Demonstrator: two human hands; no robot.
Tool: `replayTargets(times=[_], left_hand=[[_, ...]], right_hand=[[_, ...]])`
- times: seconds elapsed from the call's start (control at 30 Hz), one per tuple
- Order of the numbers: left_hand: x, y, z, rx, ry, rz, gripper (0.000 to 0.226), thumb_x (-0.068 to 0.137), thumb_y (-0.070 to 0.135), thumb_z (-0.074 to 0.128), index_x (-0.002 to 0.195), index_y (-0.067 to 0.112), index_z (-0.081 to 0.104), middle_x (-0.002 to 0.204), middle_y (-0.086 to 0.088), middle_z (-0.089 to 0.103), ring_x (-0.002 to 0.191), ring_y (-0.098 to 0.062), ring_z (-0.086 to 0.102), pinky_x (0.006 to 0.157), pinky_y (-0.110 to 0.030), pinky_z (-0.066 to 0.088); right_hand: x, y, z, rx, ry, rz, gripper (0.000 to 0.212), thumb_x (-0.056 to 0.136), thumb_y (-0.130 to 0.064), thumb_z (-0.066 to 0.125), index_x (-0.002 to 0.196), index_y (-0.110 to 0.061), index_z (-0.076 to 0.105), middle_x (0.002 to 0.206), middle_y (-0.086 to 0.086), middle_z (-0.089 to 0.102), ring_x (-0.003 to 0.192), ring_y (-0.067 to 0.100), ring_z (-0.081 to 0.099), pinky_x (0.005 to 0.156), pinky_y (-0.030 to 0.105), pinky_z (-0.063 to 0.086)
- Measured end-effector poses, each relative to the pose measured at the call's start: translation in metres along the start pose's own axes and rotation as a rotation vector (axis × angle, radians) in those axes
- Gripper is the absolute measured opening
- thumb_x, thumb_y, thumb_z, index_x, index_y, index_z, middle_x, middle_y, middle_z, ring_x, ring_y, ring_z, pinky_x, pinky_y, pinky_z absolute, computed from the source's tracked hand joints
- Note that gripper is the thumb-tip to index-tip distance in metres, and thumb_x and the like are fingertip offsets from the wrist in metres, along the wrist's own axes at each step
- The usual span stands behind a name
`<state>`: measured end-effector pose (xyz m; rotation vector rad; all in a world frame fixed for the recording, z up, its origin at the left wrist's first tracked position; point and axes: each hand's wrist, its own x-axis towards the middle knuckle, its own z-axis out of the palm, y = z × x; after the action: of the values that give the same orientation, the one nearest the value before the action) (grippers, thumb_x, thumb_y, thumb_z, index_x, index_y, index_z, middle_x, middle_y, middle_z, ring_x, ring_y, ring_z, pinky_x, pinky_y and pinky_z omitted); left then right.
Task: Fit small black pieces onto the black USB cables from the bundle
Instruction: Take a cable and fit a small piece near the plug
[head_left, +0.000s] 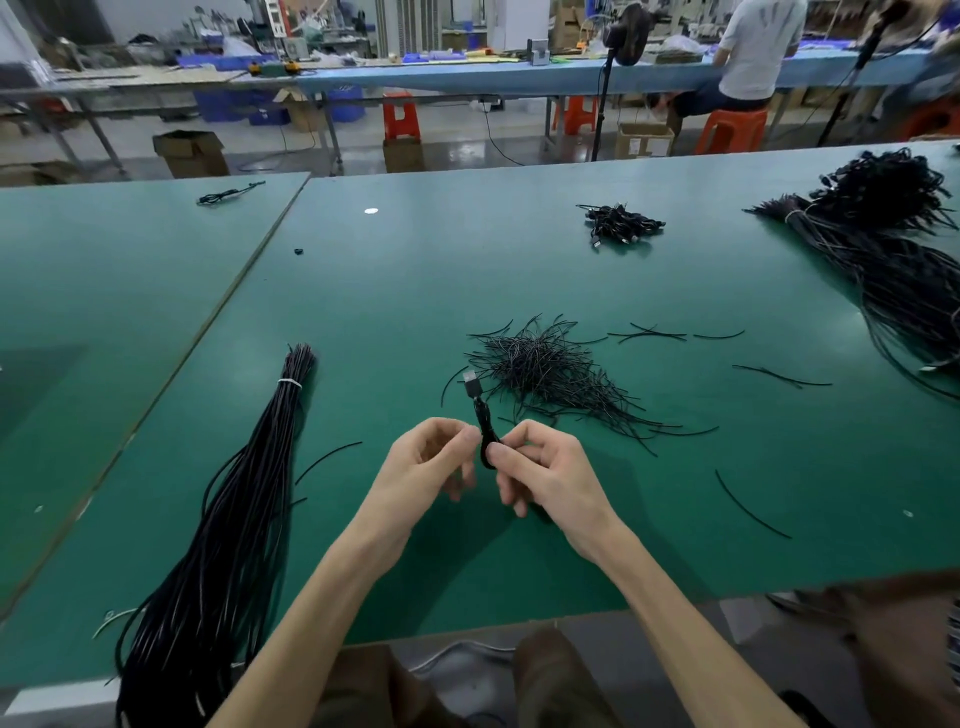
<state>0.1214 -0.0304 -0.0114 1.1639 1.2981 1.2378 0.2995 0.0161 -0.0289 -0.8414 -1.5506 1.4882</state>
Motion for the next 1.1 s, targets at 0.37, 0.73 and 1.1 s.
replayTargets(times=[0.37,0.73,1.1], left_hand=[[-0.001,-0.01,0.001,-0.136,0.0,0.055,0.017,0.087,0.024,0.074,0.098,0.012,0.079,0.082,-0.01,0.068,0.066,-0.013,0.051,0.058,-0.022,0.037],[0.002,0.005,-0.002,0.003,-0.058,0.031,0.032,0.088,0.049,0.076,0.105,0.023,0.081,0.074,0.001,0.065,0.072,-0.011,0.053,0.061,-0.02,0.039],[0.008,0.001,-0.006,-0.039,-0.001,-0.03,0.017,0.077,0.031,0.077,0.088,0.02,0.084,0.087,-0.016,0.074,0.064,-0.013,0.051,0.062,-0.025,0.037]], right_hand=[[-0.002,-0.004,-0.002,0.047,-0.131,0.062,0.015,0.103,-0.014,0.062,0.092,-0.003,0.066,0.06,0.006,0.061,0.048,0.015,0.051,0.048,0.021,0.045],[-0.002,-0.002,-0.002,0.074,-0.068,0.051,0.022,0.101,-0.022,0.067,0.087,-0.007,0.062,0.058,0.007,0.062,0.045,0.015,0.051,0.045,0.02,0.042],[-0.001,-0.008,-0.002,0.043,-0.153,0.085,0.019,0.104,-0.015,0.06,0.089,-0.003,0.061,0.057,0.005,0.06,0.045,0.012,0.05,0.048,0.017,0.041]])
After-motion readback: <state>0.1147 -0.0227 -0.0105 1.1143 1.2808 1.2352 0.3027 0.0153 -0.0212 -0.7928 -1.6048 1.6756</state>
